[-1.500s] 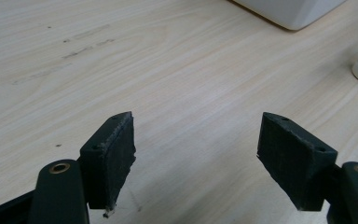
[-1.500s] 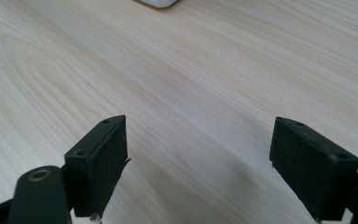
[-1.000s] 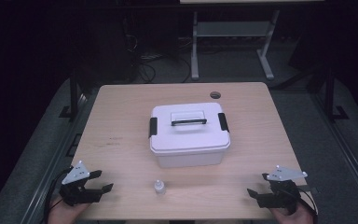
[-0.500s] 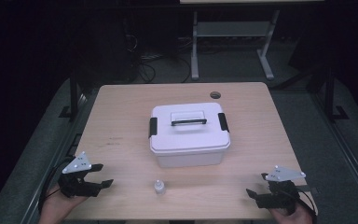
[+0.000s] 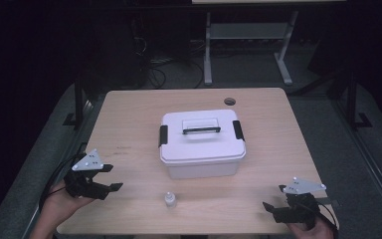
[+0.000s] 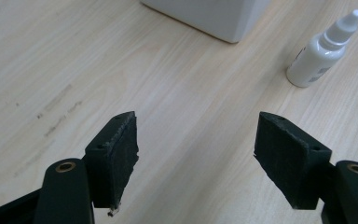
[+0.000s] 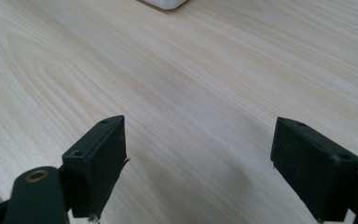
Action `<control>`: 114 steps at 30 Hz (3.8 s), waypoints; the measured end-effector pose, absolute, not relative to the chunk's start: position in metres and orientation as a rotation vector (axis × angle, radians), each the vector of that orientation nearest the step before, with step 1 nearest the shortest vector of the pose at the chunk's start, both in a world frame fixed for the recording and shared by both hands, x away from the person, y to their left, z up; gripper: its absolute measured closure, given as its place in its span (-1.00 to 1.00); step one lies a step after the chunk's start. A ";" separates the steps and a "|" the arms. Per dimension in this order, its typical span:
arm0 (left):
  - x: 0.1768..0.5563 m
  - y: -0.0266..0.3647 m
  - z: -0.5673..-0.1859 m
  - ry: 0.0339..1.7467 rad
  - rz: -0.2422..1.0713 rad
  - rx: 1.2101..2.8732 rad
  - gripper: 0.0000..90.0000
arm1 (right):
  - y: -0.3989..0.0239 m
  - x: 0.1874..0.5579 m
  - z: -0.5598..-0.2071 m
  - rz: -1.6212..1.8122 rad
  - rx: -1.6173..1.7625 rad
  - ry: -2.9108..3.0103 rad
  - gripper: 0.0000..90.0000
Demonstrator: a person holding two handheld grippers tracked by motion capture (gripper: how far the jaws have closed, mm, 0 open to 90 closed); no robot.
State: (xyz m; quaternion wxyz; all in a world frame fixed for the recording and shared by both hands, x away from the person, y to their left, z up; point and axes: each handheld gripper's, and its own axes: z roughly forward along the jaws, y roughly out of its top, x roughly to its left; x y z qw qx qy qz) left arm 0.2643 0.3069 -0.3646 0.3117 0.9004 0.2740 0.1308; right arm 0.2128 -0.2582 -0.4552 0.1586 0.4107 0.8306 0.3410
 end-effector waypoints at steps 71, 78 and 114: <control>0.362 0.139 -0.271 0.322 0.251 2.626 -0.31 | -0.258 0.213 -0.454 1.007 1.169 2.425 -0.62; 0.373 0.121 -0.273 0.300 0.235 2.645 -0.28 | -0.258 0.212 -0.453 1.007 1.169 2.416 -0.61; 0.408 0.053 -0.290 0.043 0.180 2.745 0.81 | -0.263 0.210 -0.454 1.044 1.186 2.418 -0.61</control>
